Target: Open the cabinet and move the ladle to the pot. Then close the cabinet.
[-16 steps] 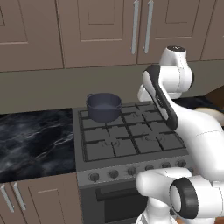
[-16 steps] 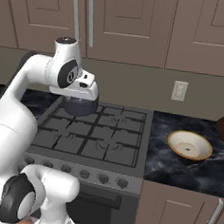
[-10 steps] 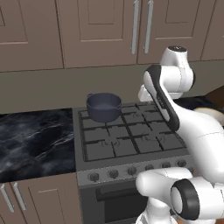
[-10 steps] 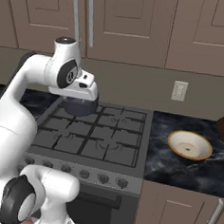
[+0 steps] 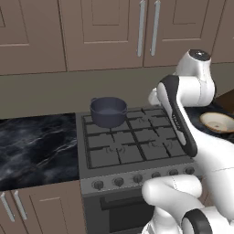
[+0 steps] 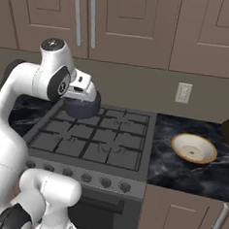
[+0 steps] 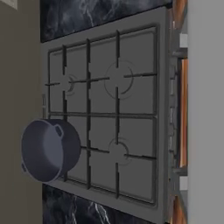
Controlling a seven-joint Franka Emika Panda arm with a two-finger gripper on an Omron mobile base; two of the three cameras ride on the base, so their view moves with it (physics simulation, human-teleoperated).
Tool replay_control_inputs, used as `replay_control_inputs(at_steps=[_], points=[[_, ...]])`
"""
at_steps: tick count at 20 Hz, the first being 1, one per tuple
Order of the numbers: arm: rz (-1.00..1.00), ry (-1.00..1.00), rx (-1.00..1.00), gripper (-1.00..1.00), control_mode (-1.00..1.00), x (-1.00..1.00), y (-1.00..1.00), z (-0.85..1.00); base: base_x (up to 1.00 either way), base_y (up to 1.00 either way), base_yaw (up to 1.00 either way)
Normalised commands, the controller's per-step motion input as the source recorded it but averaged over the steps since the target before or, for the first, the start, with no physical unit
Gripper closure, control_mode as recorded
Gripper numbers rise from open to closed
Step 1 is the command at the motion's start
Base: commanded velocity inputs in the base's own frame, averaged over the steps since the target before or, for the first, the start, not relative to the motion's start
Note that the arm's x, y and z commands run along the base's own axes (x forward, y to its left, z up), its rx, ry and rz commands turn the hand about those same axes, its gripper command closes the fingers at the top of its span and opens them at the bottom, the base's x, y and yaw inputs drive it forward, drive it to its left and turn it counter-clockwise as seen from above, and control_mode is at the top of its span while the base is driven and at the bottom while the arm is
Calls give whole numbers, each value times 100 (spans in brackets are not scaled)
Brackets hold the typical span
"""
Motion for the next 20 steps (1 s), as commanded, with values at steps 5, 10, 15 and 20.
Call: replay_control_inputs(at_steps=[5, 10, 15, 20], points=[[-1, -25, 0, -100, -100, -1, -3, 65, 0, 0, 0], [0, -34, 0, -100, -100, -11, -15, 65, 0, 0, 0], [0, -34, -2, -100, -100, -5, -9, 62, 0, 0, 0], [0, -24, -2, -100, -100, 0, -1, 48, 0, 0, 0]])
